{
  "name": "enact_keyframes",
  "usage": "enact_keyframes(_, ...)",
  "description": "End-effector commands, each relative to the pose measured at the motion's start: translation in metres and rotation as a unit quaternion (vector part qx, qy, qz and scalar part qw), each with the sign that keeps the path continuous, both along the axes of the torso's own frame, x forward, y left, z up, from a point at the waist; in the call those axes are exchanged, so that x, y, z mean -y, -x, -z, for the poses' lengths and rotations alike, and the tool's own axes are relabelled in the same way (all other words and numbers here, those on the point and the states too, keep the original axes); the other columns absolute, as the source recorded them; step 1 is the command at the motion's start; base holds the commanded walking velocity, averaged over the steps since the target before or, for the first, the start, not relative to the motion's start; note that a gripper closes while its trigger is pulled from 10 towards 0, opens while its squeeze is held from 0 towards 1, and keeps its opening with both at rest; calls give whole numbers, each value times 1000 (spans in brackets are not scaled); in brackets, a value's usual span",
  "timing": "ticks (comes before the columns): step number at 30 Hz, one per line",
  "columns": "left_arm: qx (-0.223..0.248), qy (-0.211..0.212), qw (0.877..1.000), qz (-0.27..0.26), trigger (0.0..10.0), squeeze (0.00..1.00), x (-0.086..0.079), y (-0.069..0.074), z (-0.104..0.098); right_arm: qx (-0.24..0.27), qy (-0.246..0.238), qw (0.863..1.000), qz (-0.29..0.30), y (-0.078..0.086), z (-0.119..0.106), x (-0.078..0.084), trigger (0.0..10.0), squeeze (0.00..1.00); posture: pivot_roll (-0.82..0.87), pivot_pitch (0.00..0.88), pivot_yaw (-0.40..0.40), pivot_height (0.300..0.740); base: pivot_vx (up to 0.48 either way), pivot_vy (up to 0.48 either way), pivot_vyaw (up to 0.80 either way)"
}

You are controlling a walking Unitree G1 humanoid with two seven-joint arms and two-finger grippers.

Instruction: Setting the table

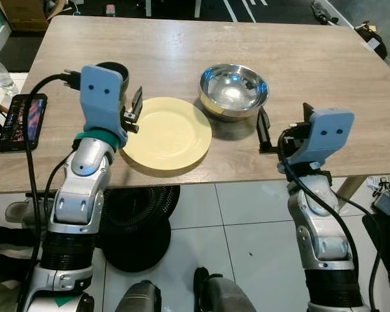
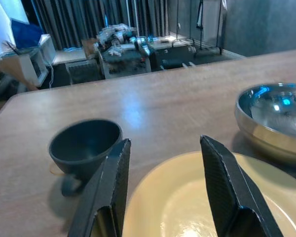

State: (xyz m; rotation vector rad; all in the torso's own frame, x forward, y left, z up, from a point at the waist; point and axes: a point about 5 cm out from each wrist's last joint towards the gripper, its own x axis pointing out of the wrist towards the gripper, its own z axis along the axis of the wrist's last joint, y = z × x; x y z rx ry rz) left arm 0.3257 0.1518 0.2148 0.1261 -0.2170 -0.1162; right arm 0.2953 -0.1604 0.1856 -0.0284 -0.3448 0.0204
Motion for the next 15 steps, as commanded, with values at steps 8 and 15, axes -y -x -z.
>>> enact_keyframes(8,-9,15,1000,-3,10000,0,8,-5,12,-18,-14,1000,12,1,16,3,10000,0,14,0,-9,740,0,0,0)
enact_keyframes(15,-5,15,1000,1,10000,0,12,-7,12,-18,-20,1000,13,0,16,1,10000,0,17,0,-8,740,0,0,0)
